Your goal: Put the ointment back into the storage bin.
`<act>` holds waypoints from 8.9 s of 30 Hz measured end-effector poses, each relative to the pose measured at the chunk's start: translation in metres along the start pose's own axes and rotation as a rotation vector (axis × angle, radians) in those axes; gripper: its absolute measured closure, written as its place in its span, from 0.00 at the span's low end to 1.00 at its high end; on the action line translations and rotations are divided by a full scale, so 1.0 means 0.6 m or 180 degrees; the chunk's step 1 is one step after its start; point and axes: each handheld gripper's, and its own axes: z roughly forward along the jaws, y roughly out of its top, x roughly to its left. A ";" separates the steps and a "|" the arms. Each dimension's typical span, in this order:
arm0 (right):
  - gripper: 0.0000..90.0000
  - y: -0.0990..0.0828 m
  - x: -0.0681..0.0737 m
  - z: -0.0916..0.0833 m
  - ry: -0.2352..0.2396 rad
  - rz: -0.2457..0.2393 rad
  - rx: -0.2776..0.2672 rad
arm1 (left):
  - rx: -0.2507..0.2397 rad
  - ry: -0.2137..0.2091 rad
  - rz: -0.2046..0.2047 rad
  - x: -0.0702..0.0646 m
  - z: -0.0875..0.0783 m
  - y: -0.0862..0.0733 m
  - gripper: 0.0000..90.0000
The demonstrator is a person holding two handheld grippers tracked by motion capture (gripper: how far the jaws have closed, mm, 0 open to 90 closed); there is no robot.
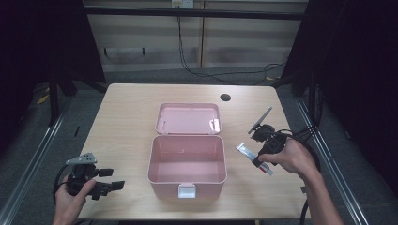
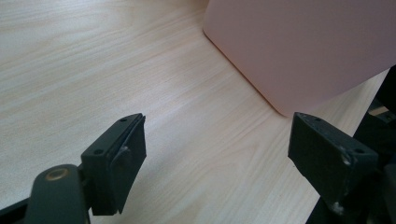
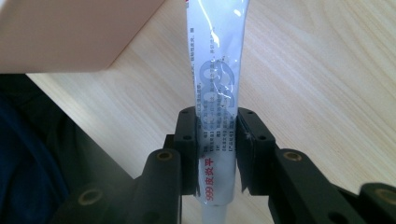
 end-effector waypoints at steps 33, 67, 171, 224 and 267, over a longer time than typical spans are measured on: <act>0.80 0.045 0.048 -0.062 -0.0094 -0.0551 -0.0119 | 0.0011 -0.0016 0.0006 0.000 0.001 0.000 0.21; 0.80 0.125 0.122 -0.077 0.0075 -0.1149 -0.0166 | 0.0012 -0.0017 0.0009 0.000 0.000 0.000 0.21; 0.80 0.229 0.244 0.147 0.0651 -0.2103 0.0519 | 0.0040 -0.0004 0.0051 -0.002 0.002 0.001 0.21; 0.78 0.237 0.265 0.214 0.0803 -0.2282 0.0856 | 0.0041 -0.0012 0.0045 -0.001 0.002 0.001 0.21; 0.68 0.191 0.223 0.049 0.0387 -0.1987 0.0002 | 0.0046 -0.0007 0.0037 -0.001 0.002 0.002 0.21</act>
